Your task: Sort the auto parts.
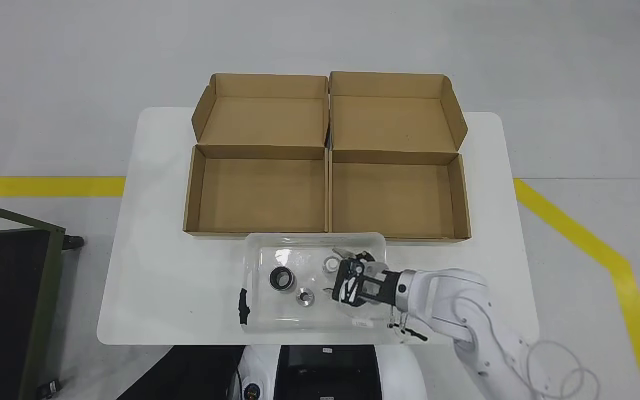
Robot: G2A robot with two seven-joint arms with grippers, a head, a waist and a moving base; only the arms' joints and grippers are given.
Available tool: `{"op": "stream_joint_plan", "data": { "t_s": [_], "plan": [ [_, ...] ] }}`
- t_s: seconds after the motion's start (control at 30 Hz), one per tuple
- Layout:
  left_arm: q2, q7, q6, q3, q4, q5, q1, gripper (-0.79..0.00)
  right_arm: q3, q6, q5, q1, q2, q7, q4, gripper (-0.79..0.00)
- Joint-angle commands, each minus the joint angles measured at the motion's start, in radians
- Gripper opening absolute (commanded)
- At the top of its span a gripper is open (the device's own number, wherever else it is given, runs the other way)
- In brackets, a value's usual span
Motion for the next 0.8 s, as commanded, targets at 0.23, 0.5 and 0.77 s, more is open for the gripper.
{"op": "stream_joint_plan", "data": {
  "t_s": [0.23, 0.5, 0.77],
  "plan": [
    [0.0, 0.0, 0.0, 0.0, 0.0, 0.0, 0.0, 0.0, -0.026, 0.021, -0.004, 0.026, 0.001, -0.011, 0.039, -0.311],
    [0.0, 0.0, 0.0, 0.0, 0.0, 0.0, 0.0, 0.0, -0.037, 0.034, -0.004, 0.039, 0.003, -0.03, 0.055, -0.443],
    [0.0, 0.0, 0.0, 0.0, 0.0, 0.0, 0.0, 0.0, -0.042, 0.018, 0.001, 0.044, 0.008, -0.044, 0.048, -0.776]
  ]
}}
